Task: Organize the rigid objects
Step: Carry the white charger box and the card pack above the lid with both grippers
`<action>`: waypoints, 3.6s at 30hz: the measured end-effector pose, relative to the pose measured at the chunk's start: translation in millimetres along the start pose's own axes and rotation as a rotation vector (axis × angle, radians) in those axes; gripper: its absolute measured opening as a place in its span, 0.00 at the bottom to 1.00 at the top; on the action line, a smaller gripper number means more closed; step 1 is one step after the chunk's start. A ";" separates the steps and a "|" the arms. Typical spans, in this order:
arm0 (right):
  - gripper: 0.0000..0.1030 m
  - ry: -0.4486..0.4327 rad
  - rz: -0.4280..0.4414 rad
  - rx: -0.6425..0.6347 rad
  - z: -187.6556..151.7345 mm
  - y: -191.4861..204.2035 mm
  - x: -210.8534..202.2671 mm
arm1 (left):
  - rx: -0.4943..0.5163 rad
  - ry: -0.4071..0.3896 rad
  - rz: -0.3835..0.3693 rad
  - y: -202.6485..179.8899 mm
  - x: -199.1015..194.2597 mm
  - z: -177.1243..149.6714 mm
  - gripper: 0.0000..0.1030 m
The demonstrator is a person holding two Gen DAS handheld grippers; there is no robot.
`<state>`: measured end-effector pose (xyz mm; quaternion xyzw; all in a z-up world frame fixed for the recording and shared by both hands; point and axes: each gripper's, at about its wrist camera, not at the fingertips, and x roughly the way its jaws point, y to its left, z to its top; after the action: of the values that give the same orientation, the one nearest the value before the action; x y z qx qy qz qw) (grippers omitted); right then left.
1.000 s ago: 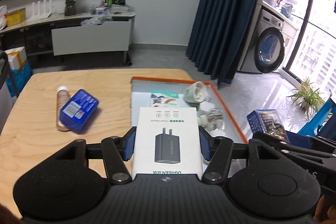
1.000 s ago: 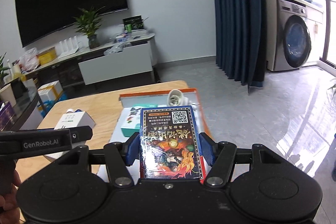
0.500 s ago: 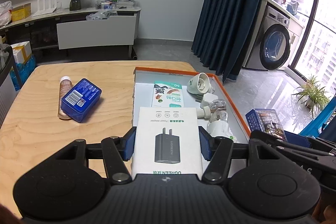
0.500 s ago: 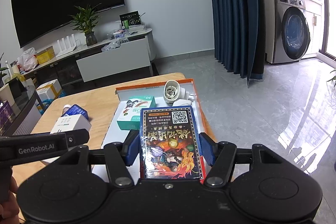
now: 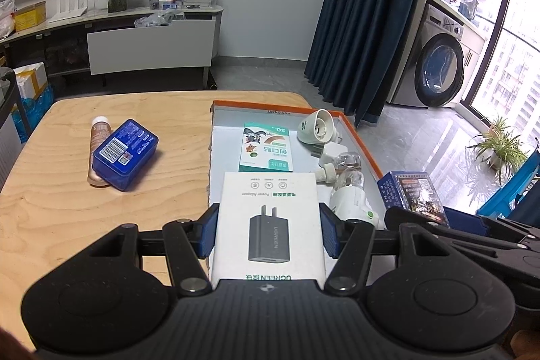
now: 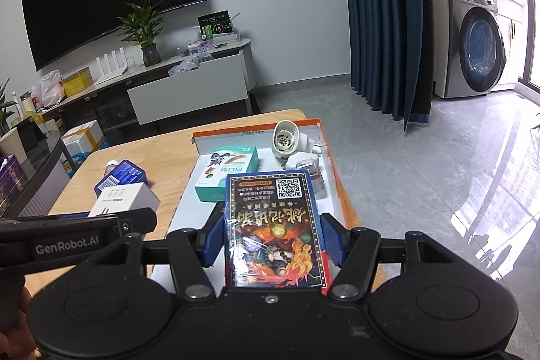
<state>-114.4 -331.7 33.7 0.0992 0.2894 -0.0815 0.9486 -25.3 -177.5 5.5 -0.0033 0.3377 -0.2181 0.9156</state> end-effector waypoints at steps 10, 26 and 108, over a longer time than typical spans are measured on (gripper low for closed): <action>0.70 0.000 0.002 -0.003 -1.4 1.6 1.6 | -0.002 0.006 0.000 0.7 3.1 -2.8 0.58; 0.70 0.007 0.002 -0.005 -3.7 5.0 4.5 | -0.010 0.013 -0.001 4.5 4.7 -2.0 0.58; 0.70 0.017 0.013 0.045 42.1 -10.3 55.4 | 0.040 -0.011 0.008 -5.4 47.2 50.7 0.58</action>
<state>-48.8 -357.0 35.1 0.1229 0.2950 -0.0809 0.9441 35.8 -208.5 16.3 0.0154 0.3283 -0.2210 0.9182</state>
